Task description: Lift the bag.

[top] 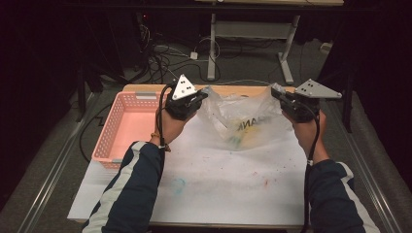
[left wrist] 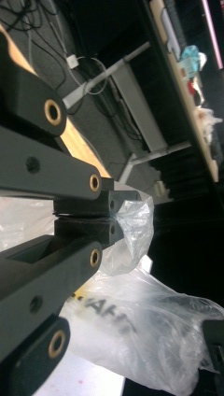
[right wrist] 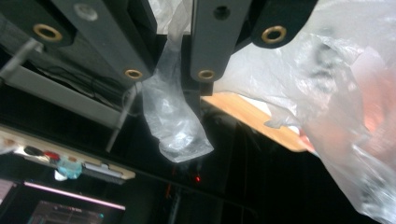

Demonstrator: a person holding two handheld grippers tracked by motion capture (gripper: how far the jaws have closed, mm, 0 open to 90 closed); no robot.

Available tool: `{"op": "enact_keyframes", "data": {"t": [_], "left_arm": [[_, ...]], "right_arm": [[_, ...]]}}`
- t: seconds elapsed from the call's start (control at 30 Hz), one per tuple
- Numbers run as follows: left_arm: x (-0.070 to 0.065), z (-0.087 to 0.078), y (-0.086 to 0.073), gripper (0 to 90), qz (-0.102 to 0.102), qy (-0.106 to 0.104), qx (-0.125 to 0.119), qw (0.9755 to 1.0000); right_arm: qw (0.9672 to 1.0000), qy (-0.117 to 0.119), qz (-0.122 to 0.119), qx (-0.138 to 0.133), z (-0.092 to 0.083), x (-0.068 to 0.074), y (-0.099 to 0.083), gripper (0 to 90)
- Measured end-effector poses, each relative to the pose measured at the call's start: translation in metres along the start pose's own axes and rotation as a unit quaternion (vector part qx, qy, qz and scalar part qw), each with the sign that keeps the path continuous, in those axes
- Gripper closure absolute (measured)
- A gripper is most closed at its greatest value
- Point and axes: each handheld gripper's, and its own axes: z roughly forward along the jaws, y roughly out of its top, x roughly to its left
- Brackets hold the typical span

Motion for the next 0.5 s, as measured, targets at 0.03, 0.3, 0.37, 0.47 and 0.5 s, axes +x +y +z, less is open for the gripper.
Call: {"op": "enact_keyframes", "data": {"t": [0.03,0.3,0.37,0.47,0.5], "left_arm": [[-0.002,0.000,0.002,86.0,-0.002,-0.006,-0.004,1.0000],[-0.024,-0.017,0.024,86.3,0.016,-0.031,-0.042,0.9985],[-0.029,-0.023,0.031,86.3,0.025,-0.031,-0.049,0.9980],[-0.033,-0.036,0.042,86.4,0.030,-0.031,-0.068,0.9968],[-0.034,-0.040,0.045,86.4,0.032,-0.031,-0.072,0.9964]], "right_arm": [[1.0000,0.002,0.000,-0.004,0.000,0.002,0.004,90.0],[0.9964,0.074,-0.018,-0.036,-0.003,0.043,0.031,90.0],[0.9955,0.081,-0.023,-0.043,-0.007,0.052,0.038,90.0],[0.9943,0.085,-0.028,-0.058,-0.016,0.058,0.048,90.0],[0.9938,0.087,-0.027,-0.063,-0.019,0.059,0.050,90.0]]}}
